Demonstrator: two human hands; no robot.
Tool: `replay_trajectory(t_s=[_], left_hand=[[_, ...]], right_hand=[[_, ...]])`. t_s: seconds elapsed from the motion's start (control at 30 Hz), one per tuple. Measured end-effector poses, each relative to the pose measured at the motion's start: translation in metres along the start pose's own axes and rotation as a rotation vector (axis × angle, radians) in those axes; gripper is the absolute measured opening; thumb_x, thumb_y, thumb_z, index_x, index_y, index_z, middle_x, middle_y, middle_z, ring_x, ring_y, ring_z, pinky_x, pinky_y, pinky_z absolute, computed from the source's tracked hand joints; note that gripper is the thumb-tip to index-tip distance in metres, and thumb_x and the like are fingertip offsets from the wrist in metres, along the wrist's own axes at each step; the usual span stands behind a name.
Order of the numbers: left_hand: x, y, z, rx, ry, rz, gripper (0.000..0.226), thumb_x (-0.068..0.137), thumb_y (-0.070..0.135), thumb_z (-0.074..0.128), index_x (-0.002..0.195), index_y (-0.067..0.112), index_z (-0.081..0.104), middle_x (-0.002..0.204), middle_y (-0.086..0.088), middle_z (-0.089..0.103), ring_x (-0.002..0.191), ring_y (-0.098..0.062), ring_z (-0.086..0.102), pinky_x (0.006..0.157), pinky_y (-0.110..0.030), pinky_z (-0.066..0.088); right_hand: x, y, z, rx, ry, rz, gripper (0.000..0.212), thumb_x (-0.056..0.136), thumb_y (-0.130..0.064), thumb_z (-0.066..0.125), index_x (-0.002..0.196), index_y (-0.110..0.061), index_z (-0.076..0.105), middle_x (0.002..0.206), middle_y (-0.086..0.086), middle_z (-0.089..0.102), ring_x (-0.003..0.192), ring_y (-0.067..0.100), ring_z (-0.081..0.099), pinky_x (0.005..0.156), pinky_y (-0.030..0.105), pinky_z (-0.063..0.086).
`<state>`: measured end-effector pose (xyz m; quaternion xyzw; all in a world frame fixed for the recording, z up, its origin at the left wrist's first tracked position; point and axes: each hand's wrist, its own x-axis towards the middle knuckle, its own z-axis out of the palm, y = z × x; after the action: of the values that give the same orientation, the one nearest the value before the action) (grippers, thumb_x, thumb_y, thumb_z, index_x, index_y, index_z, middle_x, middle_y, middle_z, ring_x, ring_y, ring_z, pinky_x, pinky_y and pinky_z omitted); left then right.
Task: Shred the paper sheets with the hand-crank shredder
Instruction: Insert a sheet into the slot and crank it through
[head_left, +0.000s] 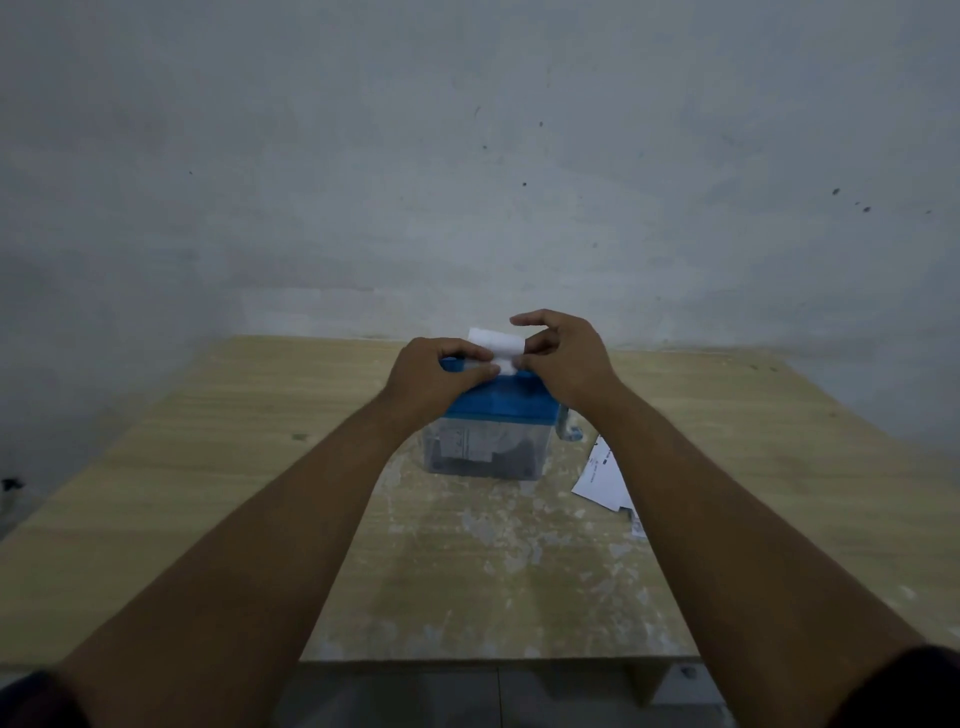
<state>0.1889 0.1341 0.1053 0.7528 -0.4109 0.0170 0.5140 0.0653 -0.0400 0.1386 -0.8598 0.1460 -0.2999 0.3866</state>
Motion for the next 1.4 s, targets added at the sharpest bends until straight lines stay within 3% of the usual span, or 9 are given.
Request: replay_trajectory(t_s=[0.07,0.2,0.37,0.47,0.53,0.83,1.07,1.2,1.4], left_hand=[[-0.002,-0.002,0.001,-0.006,0.009,-0.018,0.033,0.079,0.047,0.091,0.106,0.030,0.085,0.103,0.022,0.077,0.101,0.014,0.065,0.087,0.001,0.044],[-0.007,-0.007,0.006,-0.063,0.054,-0.042,0.038,0.071,0.047,0.095,0.104,0.030,0.085,0.106,0.021,0.076,0.102,0.008,0.066,0.084,-0.003,0.047],[-0.009,-0.010,0.008,-0.134,0.051,-0.047,0.039,0.069,0.037,0.098,0.103,0.023,0.085,0.107,0.020,0.075,0.099,0.018,0.063,0.082,-0.002,0.047],[-0.011,-0.011,0.010,-0.143,0.060,-0.049,0.037,0.070,0.036,0.097,0.102,0.023,0.085,0.105,0.020,0.075,0.098,0.017,0.064,0.080,-0.003,0.048],[-0.012,-0.010,0.010,-0.144,0.065,-0.042,0.035,0.070,0.036,0.097,0.101,0.024,0.085,0.105,0.019,0.075,0.098,0.014,0.065,0.080,-0.005,0.049],[-0.016,-0.007,0.018,-0.217,0.108,-0.087,0.034,0.073,0.028,0.096,0.103,0.017,0.085,0.108,0.008,0.074,0.100,0.000,0.066,0.075,-0.008,0.053],[-0.018,-0.010,0.017,-0.175,0.114,-0.029,0.030,0.076,0.028,0.094,0.099,0.011,0.085,0.096,0.001,0.078,0.084,-0.001,0.069,0.072,-0.014,0.053],[-0.016,-0.011,0.018,-0.134,0.080,-0.016,0.027,0.079,0.031,0.092,0.097,0.013,0.084,0.097,0.001,0.077,0.085,-0.001,0.068,0.073,-0.015,0.054],[-0.014,-0.011,0.016,-0.132,0.054,-0.066,0.022,0.079,0.032,0.094,0.093,0.018,0.084,0.098,0.003,0.076,0.086,-0.004,0.068,0.070,-0.012,0.053]], right_hand=[[-0.001,0.000,0.001,0.014,0.000,0.002,0.052,0.081,-0.004,0.086,0.124,-0.030,0.073,0.082,-0.005,0.076,0.080,0.009,0.073,0.075,0.020,0.057],[-0.006,0.008,0.002,0.057,0.026,0.005,0.049,0.087,-0.006,0.079,0.128,-0.031,0.071,0.088,-0.009,0.077,0.085,0.007,0.072,0.077,0.020,0.059],[-0.033,0.032,0.001,-0.011,0.258,0.058,0.020,0.105,-0.016,0.057,0.116,-0.022,0.073,0.093,-0.010,0.069,0.081,-0.005,0.063,0.064,0.002,0.047],[-0.059,0.050,0.008,-0.102,0.263,0.219,0.030,0.111,-0.023,0.043,0.096,-0.010,0.065,0.081,-0.004,0.061,0.070,0.008,0.057,0.051,0.013,0.041],[-0.074,0.061,0.015,-0.126,0.188,0.287,0.035,0.112,-0.029,0.038,0.093,-0.009,0.060,0.081,0.000,0.060,0.075,0.020,0.056,0.057,0.026,0.040],[-0.097,0.053,0.013,-0.037,0.176,0.315,0.019,0.110,-0.022,0.045,0.098,-0.012,0.054,0.088,0.005,0.063,0.079,0.023,0.060,0.064,0.037,0.048],[-0.082,0.006,-0.018,0.242,0.252,0.247,0.011,0.107,-0.014,0.049,0.100,-0.015,0.057,0.086,-0.004,0.064,0.077,0.010,0.058,0.068,0.026,0.043],[-0.069,0.012,-0.032,0.246,0.162,0.216,0.011,0.108,-0.015,0.051,0.098,-0.015,0.054,0.083,0.000,0.068,0.070,0.013,0.059,0.066,0.026,0.044],[-0.035,0.008,-0.033,0.238,0.172,0.144,0.021,0.110,-0.023,0.052,0.096,-0.008,0.049,0.081,0.010,0.070,0.052,-0.002,0.056,0.057,0.017,0.044]])
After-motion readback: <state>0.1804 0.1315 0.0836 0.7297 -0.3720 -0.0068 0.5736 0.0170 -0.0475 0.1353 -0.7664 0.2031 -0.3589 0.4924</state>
